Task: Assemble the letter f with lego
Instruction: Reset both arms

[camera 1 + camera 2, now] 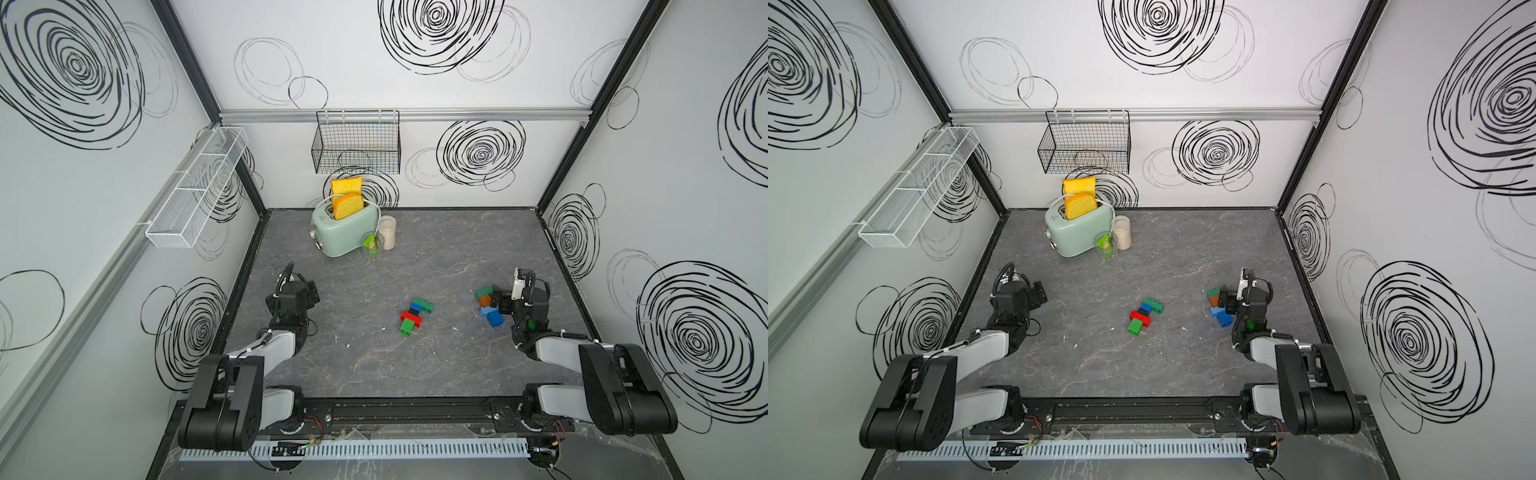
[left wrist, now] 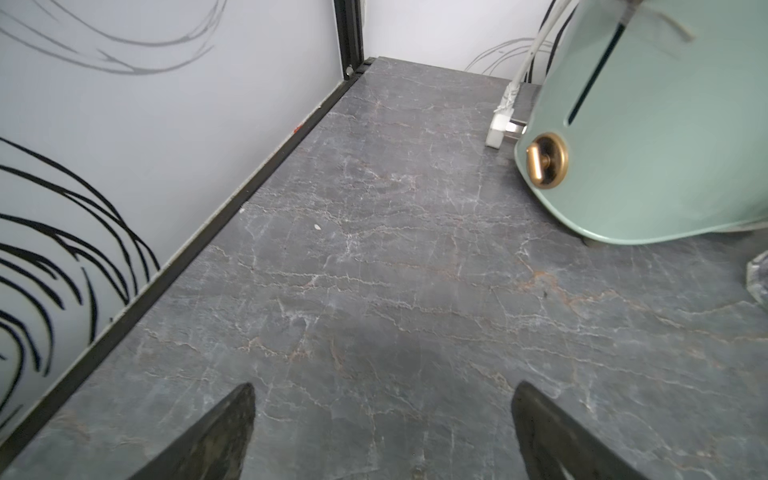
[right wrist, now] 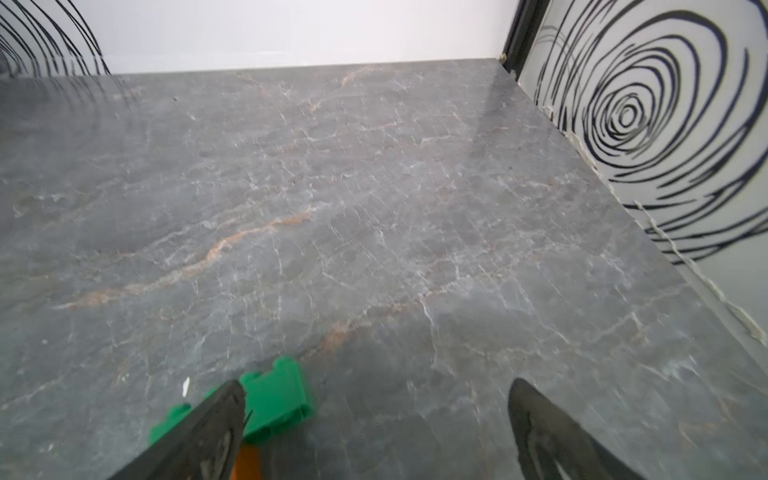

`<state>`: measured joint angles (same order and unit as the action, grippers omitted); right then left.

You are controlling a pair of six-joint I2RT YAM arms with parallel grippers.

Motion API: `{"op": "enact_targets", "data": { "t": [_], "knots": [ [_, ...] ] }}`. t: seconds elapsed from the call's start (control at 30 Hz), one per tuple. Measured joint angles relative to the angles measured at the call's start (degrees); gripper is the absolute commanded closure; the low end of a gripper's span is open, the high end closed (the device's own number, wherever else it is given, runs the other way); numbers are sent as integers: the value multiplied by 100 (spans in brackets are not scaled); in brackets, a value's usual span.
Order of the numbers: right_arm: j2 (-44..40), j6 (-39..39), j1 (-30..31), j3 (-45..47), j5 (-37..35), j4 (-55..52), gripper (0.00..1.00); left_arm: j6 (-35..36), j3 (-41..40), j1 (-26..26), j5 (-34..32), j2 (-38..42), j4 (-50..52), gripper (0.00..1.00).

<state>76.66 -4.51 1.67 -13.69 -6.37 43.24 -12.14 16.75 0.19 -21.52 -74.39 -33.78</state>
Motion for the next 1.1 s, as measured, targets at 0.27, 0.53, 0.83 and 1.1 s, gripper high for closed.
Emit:
{"op": "enact_targets", "data": {
  "t": [0.27, 0.53, 0.83, 1.1],
  "knots": [
    [796, 11, -710, -625, 1196, 922, 1, 664, -487, -573, 498, -1001, -2839, 2],
    [1078, 267, -350, 9, 1235, 2173, 1, 863, -579, -581, 498, -1040, -3687, 2],
    [1080, 378, -247, 144, 946, 2457, 1, 918, -581, -581, 498, -1038, -3716, 2],
    [1093, 387, -302, 61, 1034, 2411, 1, 920, -581, -581, 498, -1038, -3720, 2]
  ]
}}
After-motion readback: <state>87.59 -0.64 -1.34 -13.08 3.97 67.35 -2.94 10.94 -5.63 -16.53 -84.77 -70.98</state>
